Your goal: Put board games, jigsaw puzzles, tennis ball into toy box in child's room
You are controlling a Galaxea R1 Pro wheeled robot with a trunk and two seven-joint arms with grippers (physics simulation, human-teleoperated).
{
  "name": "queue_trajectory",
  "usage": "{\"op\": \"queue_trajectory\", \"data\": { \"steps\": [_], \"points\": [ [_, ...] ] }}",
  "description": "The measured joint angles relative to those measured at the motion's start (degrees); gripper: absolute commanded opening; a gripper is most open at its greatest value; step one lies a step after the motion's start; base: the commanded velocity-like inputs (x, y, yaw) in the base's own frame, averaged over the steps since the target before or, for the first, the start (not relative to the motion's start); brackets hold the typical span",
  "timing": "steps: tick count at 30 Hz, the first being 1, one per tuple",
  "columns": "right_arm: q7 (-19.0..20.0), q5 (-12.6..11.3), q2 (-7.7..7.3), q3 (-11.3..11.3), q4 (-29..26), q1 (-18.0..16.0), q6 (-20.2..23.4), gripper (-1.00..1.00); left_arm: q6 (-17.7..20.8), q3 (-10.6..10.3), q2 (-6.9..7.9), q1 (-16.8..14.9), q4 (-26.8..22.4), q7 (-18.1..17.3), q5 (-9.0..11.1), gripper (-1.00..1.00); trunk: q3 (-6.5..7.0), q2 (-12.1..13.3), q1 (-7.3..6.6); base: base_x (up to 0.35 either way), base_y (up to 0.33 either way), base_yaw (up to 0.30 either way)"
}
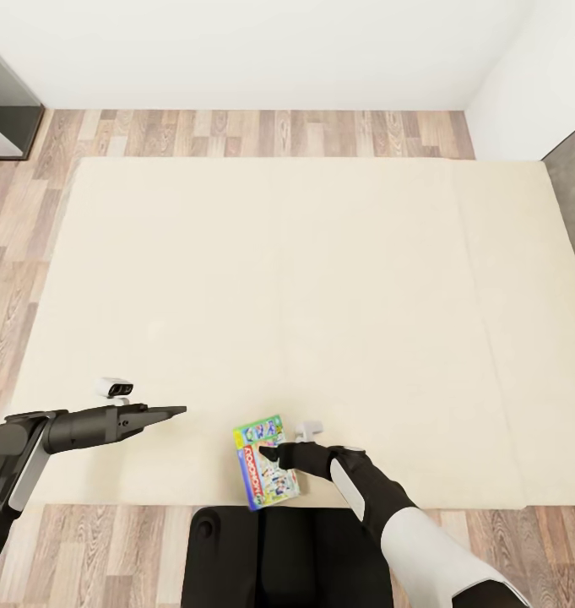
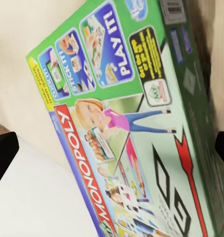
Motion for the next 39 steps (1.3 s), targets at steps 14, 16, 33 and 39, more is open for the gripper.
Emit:
{"op": "queue_trajectory", "data": {
  "steps": [14, 16, 33, 39],
  "points": [
    [0.0, 0.0, 0.0, 0.0, 0.0, 0.0, 0.0, 1.0, 0.0, 0.0, 0.0, 0.0, 0.0, 0.0, 0.0, 1.0, 0.0, 0.0, 0.0, 0.0, 0.127, 0.0],
    [0.0, 0.0, 0.0, 0.0, 0.0, 0.0, 0.0, 1.0, 0.0, 0.0, 0.0, 0.0, 0.0, 0.0, 0.0, 1.0, 0.0, 0.0, 0.0, 0.0, 0.127, 0.0],
    [-0.4, -0.1, 0.0, -0.1, 0.1, -0.1, 5.7, 1.0, 0.0, 0.0, 0.0, 0.0, 0.0, 0.0, 0.0, 1.0, 0.0, 0.0, 0.0, 0.0, 0.054, 0.0],
    [-1.0, -0.2, 0.0, -0.1, 0.1, -0.2, 13.1, 1.0, 0.0, 0.0, 0.0, 0.0, 0.0, 0.0, 0.0, 1.0, 0.0, 0.0, 0.0, 0.0, 0.0, 0.0]
  ]
}}
